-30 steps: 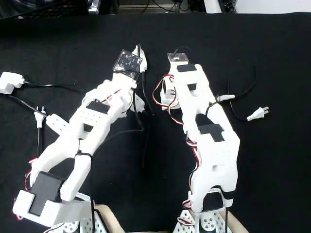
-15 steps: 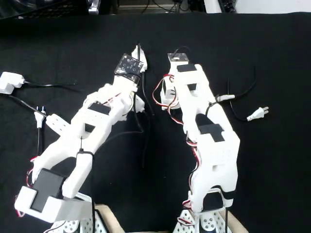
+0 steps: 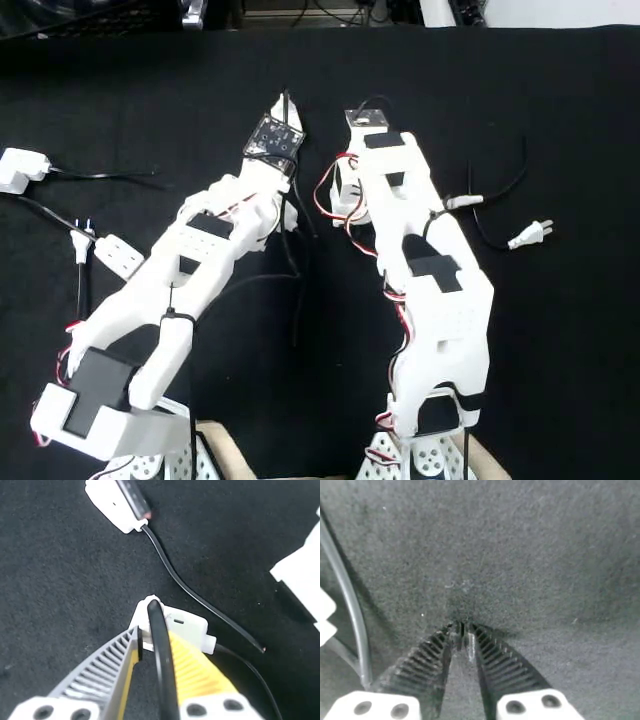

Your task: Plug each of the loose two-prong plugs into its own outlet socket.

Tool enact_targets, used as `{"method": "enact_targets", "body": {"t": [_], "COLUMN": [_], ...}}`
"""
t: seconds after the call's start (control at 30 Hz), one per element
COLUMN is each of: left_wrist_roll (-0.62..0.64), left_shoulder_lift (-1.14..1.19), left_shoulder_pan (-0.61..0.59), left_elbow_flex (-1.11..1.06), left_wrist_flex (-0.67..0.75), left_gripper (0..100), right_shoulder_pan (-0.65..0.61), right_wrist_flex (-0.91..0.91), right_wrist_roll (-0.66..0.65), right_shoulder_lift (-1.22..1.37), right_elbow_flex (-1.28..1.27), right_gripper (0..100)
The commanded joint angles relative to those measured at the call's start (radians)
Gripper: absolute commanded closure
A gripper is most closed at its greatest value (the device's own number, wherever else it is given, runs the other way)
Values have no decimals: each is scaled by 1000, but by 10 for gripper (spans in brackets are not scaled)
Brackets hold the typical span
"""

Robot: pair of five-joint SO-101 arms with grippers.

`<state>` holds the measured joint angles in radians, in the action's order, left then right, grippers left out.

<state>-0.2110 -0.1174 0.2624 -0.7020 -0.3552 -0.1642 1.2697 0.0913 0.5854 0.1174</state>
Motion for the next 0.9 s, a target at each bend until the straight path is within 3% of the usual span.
{"method": "enact_targets", "body": {"t": [0.0, 0.57, 0.87], "left_wrist_roll": [-40, -55, -57], "left_shoulder_lift": [-6, -5, 133], "left_shoulder_pan": [2, -21, -22], "left_elbow_flex": [10, 10, 87], "left_wrist_flex": [3, 5, -2], "left_gripper": [970, 970, 970], "right_shoulder_pan": [20, 20, 20], "right_wrist_flex": [-23, -23, -23], "right_wrist_roll": [9, 9, 9], "right_shoulder_lift": [-4, -4, -4], "right_elbow_flex": [30, 30, 30], "right_gripper": [967, 967, 967]}}
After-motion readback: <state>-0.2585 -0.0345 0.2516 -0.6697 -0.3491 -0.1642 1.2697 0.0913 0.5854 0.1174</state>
